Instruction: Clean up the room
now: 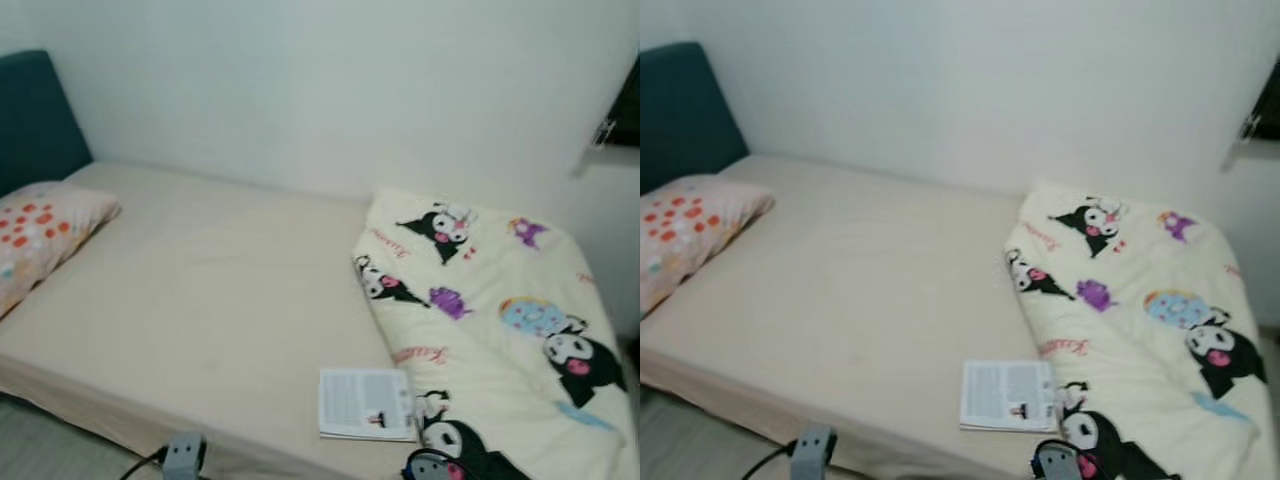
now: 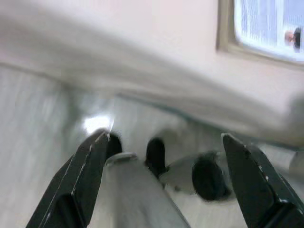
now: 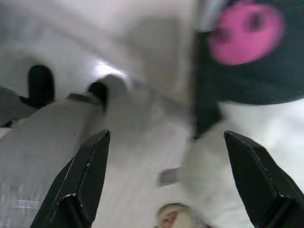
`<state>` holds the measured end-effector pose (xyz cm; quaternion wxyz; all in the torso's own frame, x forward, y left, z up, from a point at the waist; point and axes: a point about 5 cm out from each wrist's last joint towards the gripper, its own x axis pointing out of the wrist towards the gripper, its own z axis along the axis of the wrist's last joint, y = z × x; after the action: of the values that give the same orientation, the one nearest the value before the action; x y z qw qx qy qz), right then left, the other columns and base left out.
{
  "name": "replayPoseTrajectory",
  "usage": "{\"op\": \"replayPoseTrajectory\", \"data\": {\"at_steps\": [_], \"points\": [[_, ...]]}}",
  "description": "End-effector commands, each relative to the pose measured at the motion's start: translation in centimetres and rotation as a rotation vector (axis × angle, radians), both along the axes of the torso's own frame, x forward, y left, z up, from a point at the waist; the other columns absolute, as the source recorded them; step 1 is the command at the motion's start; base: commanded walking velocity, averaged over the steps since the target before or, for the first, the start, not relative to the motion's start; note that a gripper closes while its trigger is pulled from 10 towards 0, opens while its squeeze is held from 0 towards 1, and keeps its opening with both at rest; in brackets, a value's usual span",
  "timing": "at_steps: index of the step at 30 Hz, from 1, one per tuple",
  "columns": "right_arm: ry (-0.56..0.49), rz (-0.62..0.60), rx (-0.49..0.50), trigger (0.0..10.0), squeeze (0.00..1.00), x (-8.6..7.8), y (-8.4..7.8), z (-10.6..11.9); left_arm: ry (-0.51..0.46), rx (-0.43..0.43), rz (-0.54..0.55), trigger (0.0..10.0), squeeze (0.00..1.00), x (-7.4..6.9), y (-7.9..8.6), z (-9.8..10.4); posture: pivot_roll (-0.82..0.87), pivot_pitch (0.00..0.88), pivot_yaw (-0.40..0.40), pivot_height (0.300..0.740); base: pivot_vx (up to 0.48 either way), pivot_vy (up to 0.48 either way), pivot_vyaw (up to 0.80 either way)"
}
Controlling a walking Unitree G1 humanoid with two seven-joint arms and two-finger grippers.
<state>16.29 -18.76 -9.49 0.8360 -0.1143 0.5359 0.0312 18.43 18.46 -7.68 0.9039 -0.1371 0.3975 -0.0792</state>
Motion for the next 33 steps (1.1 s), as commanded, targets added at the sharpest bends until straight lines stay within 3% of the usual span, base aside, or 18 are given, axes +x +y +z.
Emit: {"op": "replayPoseTrajectory", "data": {"at_steps": [1, 2, 6, 8, 12, 16, 19, 20, 21, 22, 24, 25, 26, 28, 29, 30, 31, 33], "points": [[0.019, 0.006, 0.005, 10.0, 0.0, -0.5, 0.2, -0.2, -0.033, -0.014, 0.006, 10.0, 0.0, 0.7, 0.0, 0.4, -0.03, 0.0, -0.048, 0.74, 0.0, 0.0, 0.0], [0.019, 0.006, 0.005, 10.0, 0.0, -0.5, 0.2, -0.2, -0.033, -0.014, 0.006, 10.0, 0.0, 0.7, 0.0, 0.4, -0.03, 0.0, -0.048, 0.74, 0.0, 0.0, 0.0], [0.014, 0.0, 0.005, 10.0, 0.0, -0.5, 0.2, -0.2, -0.154, -0.03, 0.03, 10.0, 0.0, 3.5, 0.5, 2.3, -0.03, 0.0, -0.052, 0.74, 0.0, 0.0, -0.74], [0.014, 0.0, 0.005, 10.0, 0.0, -0.5, 0.2, -0.2, -0.154, -0.03, 0.03, 10.0, 0.0, 3.5, 0.5, 2.3, -0.03, 0.0, -0.052, 0.74, 0.0, 0.0, -0.8], [0.012, -0.007, -0.001, 10.0, 0.0, -0.5, 0.1, -0.2, -0.198, -0.019, 0.04, 10.0, 0.0, 4.8, 0.6, 3.1, -0.03, 0.0, -0.052, 0.74, 0.0, 0.0, 0.0], [-0.048, -0.093, 0.027, 10.0, 0.0, -0.3, 0.1, -0.1, -0.304, -0.055, 0.089, 10.0, 0.0, 7.8, -0.2, 5.3, -0.04, 0.0, -0.049, 0.74, 0.0, 0.0, 0.0], [-0.093, -0.162, 0.068, 10.0, 0.0, -0.1, 0.3, 0.0, -0.338, -0.081, 0.094, 10.0, 0.0, 8.6, -0.5, 6.0, -0.04, 0.0, -0.046, 0.74, 0.0, 0.0, 0.0], [-0.161, -0.199, 0.11, 10.0, 0.0, 0.9, -1.4, 0.8, -0.357, -0.094, 0.103, 10.0, 0.0, 9.0, -0.5, 6.4, -0.05, 0.0, -0.039, 0.736, 0.0, 0.0, 0.0], [-0.243, -0.199, 0.122, 10.0, 0.0, 3.0, -3.2, 2.2, -0.373, -0.105, 0.114, 10.0, 0.0, 9.3, -0.5, 6.7, -0.05, 0.0, -0.039, 0.731, 0.0, 0.0, 0.0], [-0.243, -0.199, 0.122, 10.0, 0.0, 3.0, -3.2, 2.2, -0.373, -0.105, 0.114, 10.0, 0.0, 9.3, -0.5, 6.7, -0.05, 0.0, -0.039, 0.731, 0.0, 0.0, 0.0], [-0.415, -0.206, 0.145, 10.0, 0.0, 7.1, -5.6, 5.5, -0.398, -0.13, 0.139, 10.0, 0.0, 9.7, -0.2, 7.2, -0.06, 0.0, -0.036, 0.721, 0.0, 0.0, 0.0], [-0.415, -0.206, 0.145, 10.0, 0.0, 7.1, -5.6, 5.5, -0.398, -0.13, 0.139, 10.0, 0.0, 9.7, -0.2, 7.2, -0.06, 0.0, -0.036, 0.721, 0.0, 0.0, 0.0], [-0.508, -0.226, 0.136, 10.0, 0.0, 9.2, -6.6, 7.4, -0.408, -0.147, 0.156, 10.0, 0.0, 9.9, 0.0, 7.4, -0.06, 0.0, -0.036, 0.716, 0.0, 0.0, 0.0], [-0.508, -0.226, 0.136, 10.0, 0.0, 9.2, -6.6, 7.4, -0.408, -0.147, 0.156, 10.0, 0.0, 9.9, 0.0, 7.4, -0.06, 0.0, -0.036, 0.716, 0.0, 0.0, 0.0], [-0.567, -0.244, 0.131, 10.0, 0.0, 10.3, -7.2, 8.7, -0.415, -0.158, 0.167, 10.0, 0.0, 10.1, 0.2, 7.6, -0.06, 0.0, -0.036, 0.711, 0.0, 0.0, 0.0], [-0.72, -0.283, 0.127, 10.0, 0.0, 13.1, -9.0, 12.3, -0.413, -0.177, 0.167, 10.0, 0.0, 10.1, 0.2, 7.6, -0.06, 0.0, -0.038, 0.701, 0.0, 0.0, 0.0], [-0.72, -0.283, 0.127, 10.0, 0.0, 13.1, -9.0, 12.3, -0.413, -0.177, 0.167, 10.0, 0.0, 10.1, 0.2, 7.6, -0.06, 0.0, -0.038, 0.701, 0.0, 0.0, 0.0], [-0.801, -0.298, 0.142, 10.0, 0.0, 14.5, -9.7, 14.4, -0.405, -0.188, 0.16, 10.0, 0.0, 10.0, 0.1, 7.5, -0.06, 0.0, -0.04, 0.691, 0.0, 0.0, 0.0]]}}
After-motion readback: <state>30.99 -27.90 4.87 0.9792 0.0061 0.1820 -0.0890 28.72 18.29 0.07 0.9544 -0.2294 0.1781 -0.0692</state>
